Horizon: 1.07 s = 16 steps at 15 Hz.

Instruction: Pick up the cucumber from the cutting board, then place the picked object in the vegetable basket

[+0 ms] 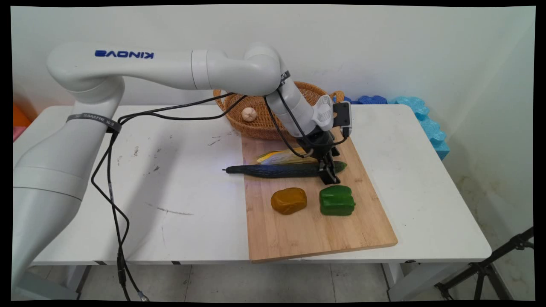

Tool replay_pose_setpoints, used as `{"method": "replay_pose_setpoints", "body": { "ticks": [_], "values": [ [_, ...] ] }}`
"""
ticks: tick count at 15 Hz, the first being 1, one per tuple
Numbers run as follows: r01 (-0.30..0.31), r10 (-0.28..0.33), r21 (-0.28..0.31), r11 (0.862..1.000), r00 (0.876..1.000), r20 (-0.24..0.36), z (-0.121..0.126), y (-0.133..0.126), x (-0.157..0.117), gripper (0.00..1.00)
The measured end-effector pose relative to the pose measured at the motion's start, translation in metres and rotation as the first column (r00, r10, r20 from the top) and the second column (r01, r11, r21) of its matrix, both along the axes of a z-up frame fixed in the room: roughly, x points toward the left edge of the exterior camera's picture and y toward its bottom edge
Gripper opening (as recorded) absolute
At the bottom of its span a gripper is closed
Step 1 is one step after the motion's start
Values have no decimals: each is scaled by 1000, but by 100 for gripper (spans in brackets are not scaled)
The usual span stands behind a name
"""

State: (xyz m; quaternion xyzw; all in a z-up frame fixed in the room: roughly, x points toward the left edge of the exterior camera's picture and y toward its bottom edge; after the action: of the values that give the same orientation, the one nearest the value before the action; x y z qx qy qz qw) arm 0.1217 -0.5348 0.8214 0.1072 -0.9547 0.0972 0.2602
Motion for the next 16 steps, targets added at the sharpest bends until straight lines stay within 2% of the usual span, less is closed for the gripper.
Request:
{"method": "replay_pose_setpoints", "body": {
  "ticks": [2, 3, 10, 16],
  "values": [
    [-2, 2, 1, 1000, 1000, 7, -2, -2, -1, 100],
    [-3, 3, 3, 1000, 1000, 10, -3, -2, -1, 0],
    [-16, 16, 16, 1000, 1000, 22, -7, -4, -4, 0],
    [-59, 58, 24, 998, 998, 16, 5, -1, -4, 0]
  ]
}}
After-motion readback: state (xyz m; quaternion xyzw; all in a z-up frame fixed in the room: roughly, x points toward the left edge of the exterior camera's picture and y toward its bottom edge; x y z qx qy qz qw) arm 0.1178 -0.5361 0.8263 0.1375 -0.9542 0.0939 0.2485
